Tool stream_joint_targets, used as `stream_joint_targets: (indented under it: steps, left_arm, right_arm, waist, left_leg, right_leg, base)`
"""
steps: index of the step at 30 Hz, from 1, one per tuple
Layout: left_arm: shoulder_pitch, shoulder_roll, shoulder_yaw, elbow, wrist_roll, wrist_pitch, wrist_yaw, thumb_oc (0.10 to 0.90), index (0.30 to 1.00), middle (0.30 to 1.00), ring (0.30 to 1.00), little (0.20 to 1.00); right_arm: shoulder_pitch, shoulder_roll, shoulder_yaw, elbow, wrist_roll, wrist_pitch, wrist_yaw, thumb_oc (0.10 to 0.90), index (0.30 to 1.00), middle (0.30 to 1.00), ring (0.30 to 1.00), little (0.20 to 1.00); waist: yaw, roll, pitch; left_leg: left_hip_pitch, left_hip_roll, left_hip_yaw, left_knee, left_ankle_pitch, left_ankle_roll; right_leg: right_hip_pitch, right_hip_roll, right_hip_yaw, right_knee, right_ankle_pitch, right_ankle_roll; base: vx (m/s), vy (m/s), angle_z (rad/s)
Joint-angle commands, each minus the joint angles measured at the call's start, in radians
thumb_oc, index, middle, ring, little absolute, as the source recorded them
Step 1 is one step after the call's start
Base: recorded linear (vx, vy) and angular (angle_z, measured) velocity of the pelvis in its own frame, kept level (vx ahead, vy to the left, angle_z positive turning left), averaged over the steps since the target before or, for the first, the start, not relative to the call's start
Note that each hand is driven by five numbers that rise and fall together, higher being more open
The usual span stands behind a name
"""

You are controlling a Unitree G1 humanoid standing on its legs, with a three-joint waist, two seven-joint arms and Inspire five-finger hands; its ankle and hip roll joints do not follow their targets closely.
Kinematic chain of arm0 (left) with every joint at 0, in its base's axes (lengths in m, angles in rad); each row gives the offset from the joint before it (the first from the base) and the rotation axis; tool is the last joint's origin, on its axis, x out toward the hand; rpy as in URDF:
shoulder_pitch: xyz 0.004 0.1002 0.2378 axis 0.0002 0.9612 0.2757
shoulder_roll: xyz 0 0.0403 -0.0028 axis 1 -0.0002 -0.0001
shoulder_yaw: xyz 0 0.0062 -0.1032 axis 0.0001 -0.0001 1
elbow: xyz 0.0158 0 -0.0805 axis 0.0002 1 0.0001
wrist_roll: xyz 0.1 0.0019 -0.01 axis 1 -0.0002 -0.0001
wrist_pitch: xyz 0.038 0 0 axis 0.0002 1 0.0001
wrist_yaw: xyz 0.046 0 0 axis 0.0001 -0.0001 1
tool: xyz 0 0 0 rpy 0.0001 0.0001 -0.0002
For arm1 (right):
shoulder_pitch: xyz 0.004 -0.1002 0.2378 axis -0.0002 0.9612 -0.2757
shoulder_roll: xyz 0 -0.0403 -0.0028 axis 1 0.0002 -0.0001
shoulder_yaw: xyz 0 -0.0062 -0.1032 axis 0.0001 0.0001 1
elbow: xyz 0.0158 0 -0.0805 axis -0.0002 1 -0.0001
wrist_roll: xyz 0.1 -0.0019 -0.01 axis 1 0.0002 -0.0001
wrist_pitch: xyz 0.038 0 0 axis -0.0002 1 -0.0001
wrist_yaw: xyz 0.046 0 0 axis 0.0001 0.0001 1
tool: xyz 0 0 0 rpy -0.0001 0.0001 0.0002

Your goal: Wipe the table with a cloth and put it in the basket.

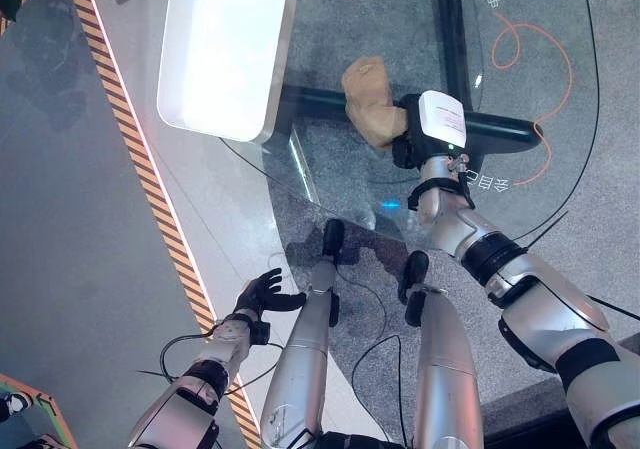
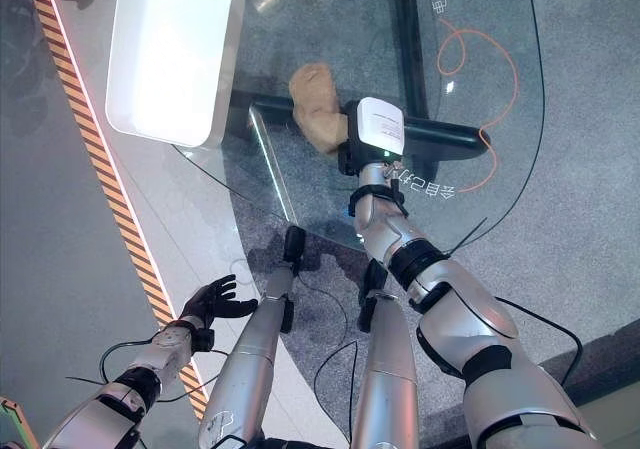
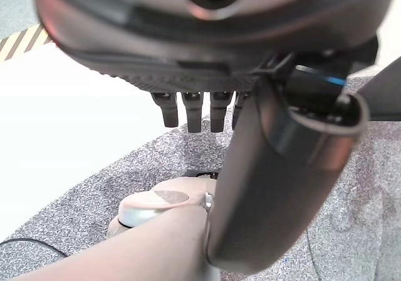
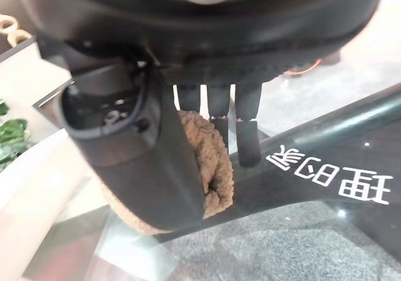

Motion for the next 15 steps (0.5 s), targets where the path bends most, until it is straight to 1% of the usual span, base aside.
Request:
stream_joint_targets:
  steps: [1, 3, 5, 7, 10, 12, 15]
  left_arm:
    - [-0.015, 0.007, -0.026, 0.017, 0.023, 0.014, 0.019, 0.800, 0.900, 0.900, 0.900, 0.900]
    - [-0.018, 0.012, -0.026, 0.021, 0.023, 0.013, 0.011, 0.800, 0.900, 0.900, 0.900, 0.900]
    - [-0.018, 0.015, -0.026, 0.021, 0.023, 0.012, 0.005, 0.800, 0.900, 0.900, 0.900, 0.900]
    - [-0.020, 0.017, -0.026, 0.018, 0.025, 0.015, 0.002, 0.800, 0.900, 0.900, 0.900, 0.900]
    - [-0.023, 0.018, -0.029, 0.016, 0.026, 0.021, 0.001, 0.800, 0.900, 0.900, 0.900, 0.900]
    - [-0.023, 0.021, -0.026, 0.018, 0.033, 0.020, -0.005, 0.800, 0.900, 0.900, 0.900, 0.900]
    - [-0.025, 0.023, -0.023, 0.017, 0.037, 0.023, -0.007, 0.800, 0.900, 0.900, 0.900, 0.900]
  right_arm:
    - [-0.142, 0.014, 0.062, -0.107, -0.115, -0.095, 0.047, 0.100, 0.300, 0.300, 0.300, 0.200]
    - [-0.136, 0.017, 0.083, -0.115, -0.126, -0.113, 0.089, 0.100, 0.300, 0.300, 0.300, 0.200]
    - [-0.128, 0.018, 0.095, -0.122, -0.140, -0.120, 0.109, 0.100, 0.300, 0.300, 0.300, 0.200]
    - [-0.119, 0.025, 0.103, -0.128, -0.139, -0.145, 0.149, 0.100, 0.300, 0.300, 0.300, 0.200]
    - [-0.111, 0.034, 0.114, -0.136, -0.148, -0.157, 0.182, 0.100, 0.300, 0.300, 0.300, 0.200]
    - [-0.102, 0.036, 0.122, -0.143, -0.156, -0.184, 0.232, 0.100, 0.300, 0.300, 0.300, 0.200]
    - [-0.094, 0.036, 0.133, -0.145, -0.162, -0.197, 0.265, 0.100, 0.300, 0.300, 0.300, 0.200]
  waist:
    - [-0.004, 0.011, -0.016]
    - [-0.003, 0.010, -0.016]
    - [-0.003, 0.010, -0.016]
    - [-0.002, 0.011, -0.016]
    - [-0.002, 0.008, -0.016]
    - [-0.001, 0.006, -0.016]
    - [-0.001, 0.004, -0.016]
  left_leg:
    - [0.029, -0.128, 0.096, 0.134, -0.171, 0.108]
    - [0.032, -0.128, 0.096, 0.132, -0.169, 0.107]
    - [0.031, -0.128, 0.097, 0.132, -0.168, 0.107]
    - [0.030, -0.128, 0.097, 0.131, -0.167, 0.107]
    - [0.028, -0.128, 0.097, 0.133, -0.167, 0.107]
    - [0.028, -0.129, 0.096, 0.134, -0.166, 0.107]
    - [0.028, -0.128, 0.095, 0.133, -0.166, 0.107]
  right_leg:
    - [0.067, 0.039, -0.005, -0.269, 0.159, 0.035]
    - [0.069, 0.037, -0.007, -0.271, 0.160, 0.035]
    - [0.069, 0.036, -0.008, -0.272, 0.161, 0.035]
    - [0.067, 0.034, -0.009, -0.271, 0.161, 0.037]
    - [0.065, 0.034, -0.011, -0.271, 0.163, 0.038]
    - [0.065, 0.034, -0.012, -0.270, 0.164, 0.038]
    - [0.066, 0.034, -0.012, -0.271, 0.165, 0.039]
  base:
    - [0.00, 0.000, 0.00]
    - [0.00, 0.000, 0.00]
    - [0.00, 0.000, 0.00]
    - [0.00, -0.013, 0.03]
    - [0.00, 0.000, 0.00]
    - [0.00, 0.000, 0.00]
    - [0.00, -0.005, 0.01]
